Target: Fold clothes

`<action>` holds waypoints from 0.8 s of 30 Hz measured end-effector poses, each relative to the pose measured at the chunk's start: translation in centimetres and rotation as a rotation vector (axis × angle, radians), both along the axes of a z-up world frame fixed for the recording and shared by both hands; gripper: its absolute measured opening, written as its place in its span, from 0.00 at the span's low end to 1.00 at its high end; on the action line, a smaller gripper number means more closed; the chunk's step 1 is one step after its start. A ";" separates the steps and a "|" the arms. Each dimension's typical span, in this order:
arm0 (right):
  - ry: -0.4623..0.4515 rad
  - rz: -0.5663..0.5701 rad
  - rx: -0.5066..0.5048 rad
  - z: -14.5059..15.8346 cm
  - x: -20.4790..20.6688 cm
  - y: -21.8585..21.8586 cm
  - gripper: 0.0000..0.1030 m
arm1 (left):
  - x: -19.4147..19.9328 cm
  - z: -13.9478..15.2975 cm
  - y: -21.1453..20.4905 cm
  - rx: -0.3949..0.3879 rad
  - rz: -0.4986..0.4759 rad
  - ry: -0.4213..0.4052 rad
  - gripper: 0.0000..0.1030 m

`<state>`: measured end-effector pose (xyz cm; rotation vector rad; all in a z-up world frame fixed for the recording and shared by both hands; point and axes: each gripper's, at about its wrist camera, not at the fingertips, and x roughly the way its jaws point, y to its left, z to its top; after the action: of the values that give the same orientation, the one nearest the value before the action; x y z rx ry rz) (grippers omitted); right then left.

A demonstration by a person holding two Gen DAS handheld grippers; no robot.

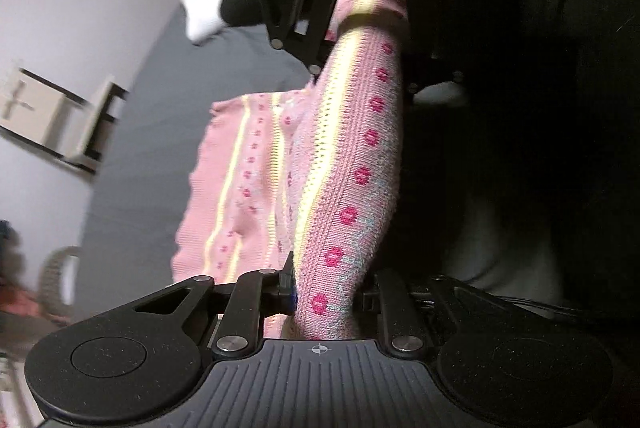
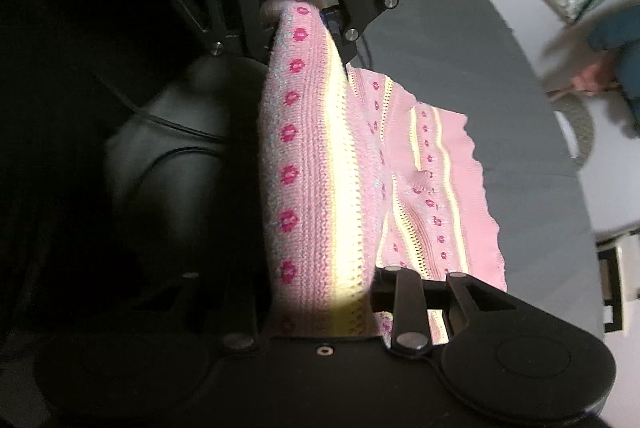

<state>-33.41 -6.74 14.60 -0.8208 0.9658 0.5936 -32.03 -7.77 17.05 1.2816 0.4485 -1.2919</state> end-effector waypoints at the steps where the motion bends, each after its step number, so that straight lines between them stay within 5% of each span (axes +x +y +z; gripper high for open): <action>1: 0.018 -0.003 0.013 0.3 0.6 -0.4 0.31 | 0.7 0.2 -0.2 0.004 0.002 0.014 0.19; 11: 0.296 -0.092 0.257 3.6 10.7 -6.7 0.34 | 6.4 0.8 -1.9 0.047 0.110 0.270 0.19; 15: 0.350 -0.133 0.339 4.0 14.6 -9.2 0.48 | 10.9 -0.7 -3.6 0.064 0.174 0.366 0.19; 20: 0.379 -0.208 0.454 3.7 17.7 -13.3 0.54 | 15.5 -2.8 -5.5 0.050 0.216 0.439 0.19; 24: 0.422 -0.281 0.586 2.5 18.9 -17.3 0.71 | 17.6 -4.3 -7.0 0.076 0.191 0.496 0.19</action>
<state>-14.48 -24.06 17.07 -0.0303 1.1798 0.7676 -14.41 -14.80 12.74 0.9428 0.9544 -1.4349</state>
